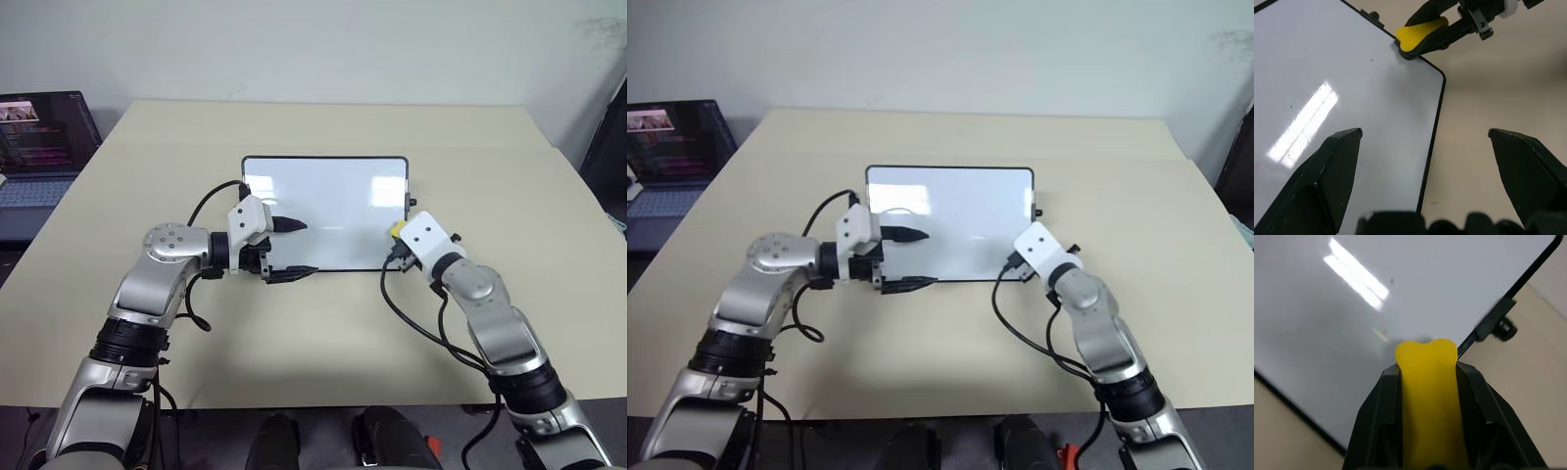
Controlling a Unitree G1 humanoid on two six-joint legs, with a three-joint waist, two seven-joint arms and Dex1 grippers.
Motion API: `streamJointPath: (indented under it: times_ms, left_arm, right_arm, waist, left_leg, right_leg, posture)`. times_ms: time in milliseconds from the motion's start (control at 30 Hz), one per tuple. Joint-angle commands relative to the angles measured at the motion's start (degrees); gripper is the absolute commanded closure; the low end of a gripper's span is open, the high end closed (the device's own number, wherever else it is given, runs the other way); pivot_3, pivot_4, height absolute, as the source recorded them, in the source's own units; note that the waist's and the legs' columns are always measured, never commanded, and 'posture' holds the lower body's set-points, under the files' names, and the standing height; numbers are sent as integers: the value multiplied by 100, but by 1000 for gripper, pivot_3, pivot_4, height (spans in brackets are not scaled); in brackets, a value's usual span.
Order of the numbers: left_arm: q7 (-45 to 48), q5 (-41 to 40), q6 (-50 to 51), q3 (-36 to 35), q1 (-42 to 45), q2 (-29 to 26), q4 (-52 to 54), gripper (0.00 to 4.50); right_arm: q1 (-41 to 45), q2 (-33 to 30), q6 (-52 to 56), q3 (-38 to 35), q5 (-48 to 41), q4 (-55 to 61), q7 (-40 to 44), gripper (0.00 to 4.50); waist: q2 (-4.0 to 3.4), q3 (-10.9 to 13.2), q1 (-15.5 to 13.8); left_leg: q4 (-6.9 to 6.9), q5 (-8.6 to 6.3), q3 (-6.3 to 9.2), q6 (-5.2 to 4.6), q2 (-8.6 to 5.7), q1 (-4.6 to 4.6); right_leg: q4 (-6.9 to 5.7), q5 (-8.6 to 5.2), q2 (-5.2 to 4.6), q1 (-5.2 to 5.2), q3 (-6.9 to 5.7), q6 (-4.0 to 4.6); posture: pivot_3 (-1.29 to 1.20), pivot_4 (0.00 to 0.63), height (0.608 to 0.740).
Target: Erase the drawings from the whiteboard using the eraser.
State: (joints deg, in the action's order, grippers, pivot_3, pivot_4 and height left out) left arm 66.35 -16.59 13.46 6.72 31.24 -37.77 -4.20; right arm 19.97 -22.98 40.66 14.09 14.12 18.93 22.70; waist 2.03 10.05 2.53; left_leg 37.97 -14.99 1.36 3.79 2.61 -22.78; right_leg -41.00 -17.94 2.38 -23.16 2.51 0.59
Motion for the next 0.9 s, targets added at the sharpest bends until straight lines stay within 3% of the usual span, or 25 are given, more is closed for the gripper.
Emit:
streamJointPath:
  times_ms: [33,300,567,900]
  left_arm:
    - [-65,-107,15,-202,-5,-38,326,0]
    - [-150,-174,192,-294,-207,-97,615,0]
    - [-282,-227,406,-416,-402,-180,912,0]
    - [-252,-301,444,-326,-295,-57,975,0]
  right_arm:
    - [-257,-119,303,101,-182,216,366,3381]
    - [618,538,-358,240,26,-409,-245,3381]
    - [1300,771,-919,262,67,-1158,-340,3381]
    - [97,302,-421,244,31,-152,141,3382]
  waist:
    - [0,0,-17]
    - [-3,3,121]
    - [-4,3,48]
    - [-2,1,-37]
  left_leg:
    - [1,0,0,0,0,1]
    - [-1,0,0,0,9,10]
    - [-3,0,1,0,8,-8]
    - [-2,0,1,0,5,-2]
  right_leg:
    - [-1,-2,0,0,0,-3]
    - [-7,-5,10,-2,12,-9]
    - [11,8,6,-6,3,15]
    - [4,4,-2,-3,3,9]
  posture:
    - [0,150,740]
    - [0,150,740]
    - [0,150,740]
    - [0,150,740]
